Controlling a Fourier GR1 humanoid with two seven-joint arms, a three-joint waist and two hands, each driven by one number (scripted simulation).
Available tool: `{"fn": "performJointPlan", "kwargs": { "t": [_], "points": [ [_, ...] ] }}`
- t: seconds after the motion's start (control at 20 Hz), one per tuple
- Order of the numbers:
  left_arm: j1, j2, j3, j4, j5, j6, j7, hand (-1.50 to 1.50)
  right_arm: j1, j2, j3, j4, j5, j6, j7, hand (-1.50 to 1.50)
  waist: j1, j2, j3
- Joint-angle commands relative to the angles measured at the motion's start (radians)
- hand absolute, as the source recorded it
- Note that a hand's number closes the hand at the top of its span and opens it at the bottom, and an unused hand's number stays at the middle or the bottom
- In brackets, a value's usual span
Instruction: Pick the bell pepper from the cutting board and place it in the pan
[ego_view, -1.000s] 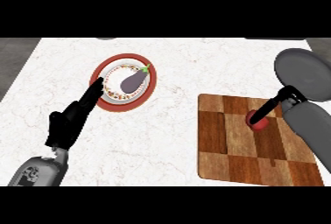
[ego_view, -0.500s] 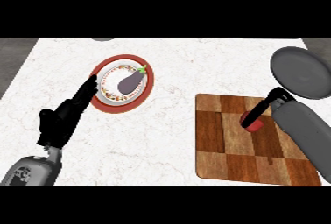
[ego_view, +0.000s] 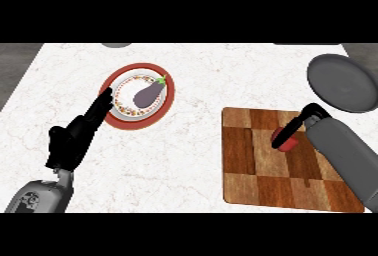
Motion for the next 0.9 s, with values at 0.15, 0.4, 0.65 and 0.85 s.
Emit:
{"fn": "performJointPlan", "kwargs": {
  "t": [0.15,0.4,0.65,0.85],
  "points": [
    [0.009,0.021,0.030,-0.012,0.015,-0.048,-0.009,0.00,-0.005,0.066,-0.005,0.056,0.003,0.067,0.114,1.50,0.009,0.009,0.006],
    [0.030,-0.012,0.024,-0.019,-0.009,-0.020,-0.006,0.00,0.061,0.050,0.000,0.000,0.038,0.018,0.097,1.50,-0.005,0.006,0.006],
    [0.022,-0.019,0.024,-0.061,-0.023,-0.010,0.049,0.00,-0.009,0.036,0.008,-0.030,0.109,0.016,0.156,1.50,0.001,0.004,0.006],
    [0.002,-0.032,0.011,0.008,-0.040,-0.024,-0.011,0.00,-0.039,0.085,0.090,-0.162,0.253,-0.109,-0.201,1.50,0.005,0.008,0.007]
  ]
}}
